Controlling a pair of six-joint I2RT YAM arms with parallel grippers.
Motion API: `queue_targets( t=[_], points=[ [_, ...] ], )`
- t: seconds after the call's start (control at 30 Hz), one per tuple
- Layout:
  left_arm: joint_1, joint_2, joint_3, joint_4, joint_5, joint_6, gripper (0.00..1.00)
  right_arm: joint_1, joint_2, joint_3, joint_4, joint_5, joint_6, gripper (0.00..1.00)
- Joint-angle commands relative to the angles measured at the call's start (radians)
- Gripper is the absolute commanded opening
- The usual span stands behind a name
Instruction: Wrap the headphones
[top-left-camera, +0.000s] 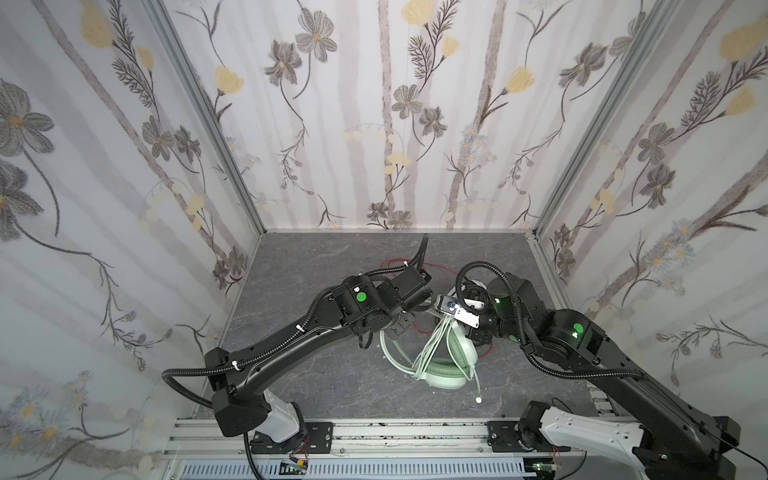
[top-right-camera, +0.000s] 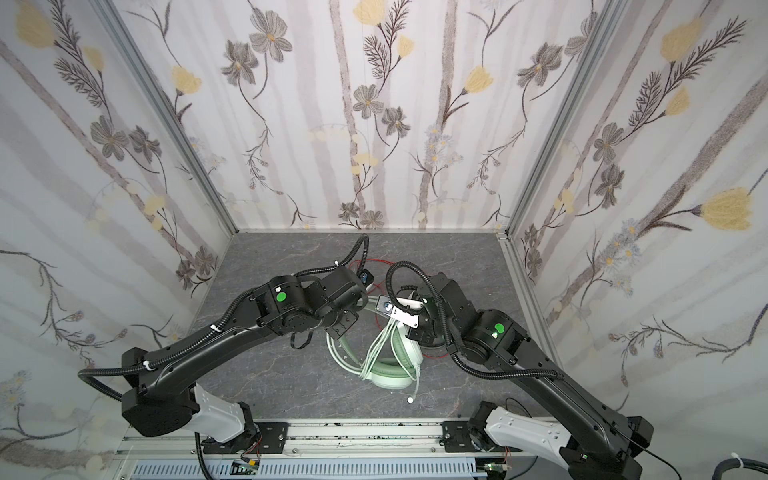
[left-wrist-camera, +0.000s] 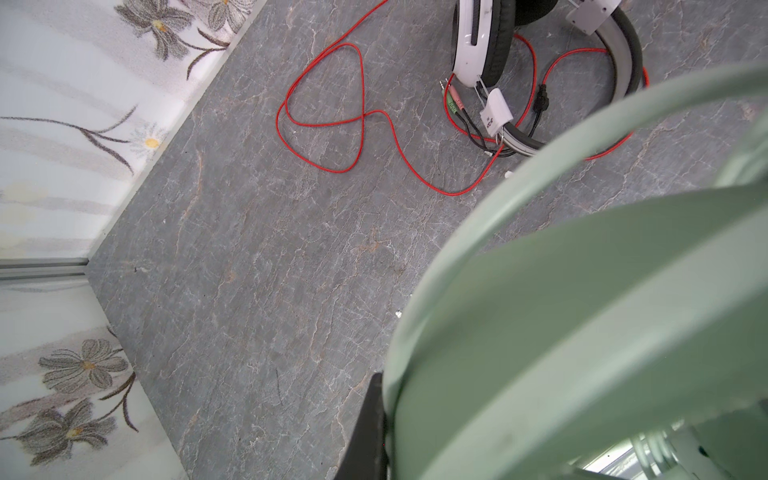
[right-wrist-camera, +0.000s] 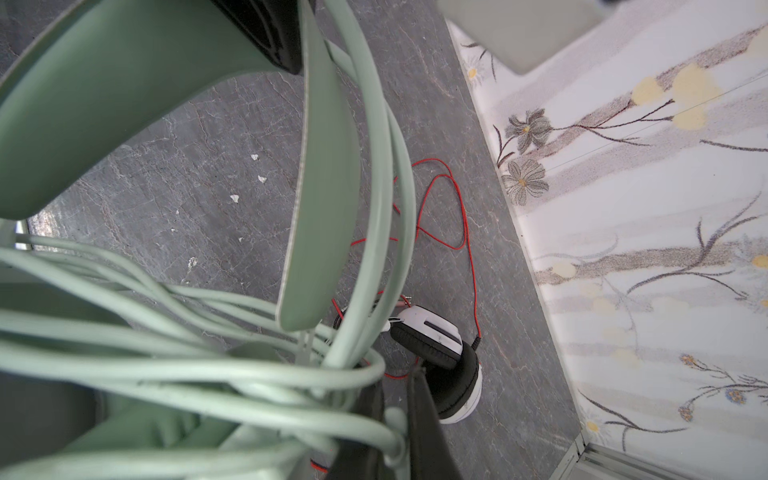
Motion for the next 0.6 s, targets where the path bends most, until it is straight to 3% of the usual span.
queue_targets(
  t=[0.0, 0.17, 0.57],
  points=[
    [-0.006, -0.011, 0.004, -0.028, 0.058, 0.059, 0.00, -0.050, -0.013, -0.025, 0.107, -0.006, 0.019, 0.00],
    [-0.007, -0.013, 0.019, -0.036, 0.059, 0.071, 0.00, -0.105, -0.039, -0.075, 0.129, -0.106, 0.024, 0.00],
    [-0.006, -0.050, 0.038, -0.002, 0.113, 0.108, 0.00, -0.112, -0.064, -0.187, 0.172, -0.264, 0.056, 0.06]
  ],
)
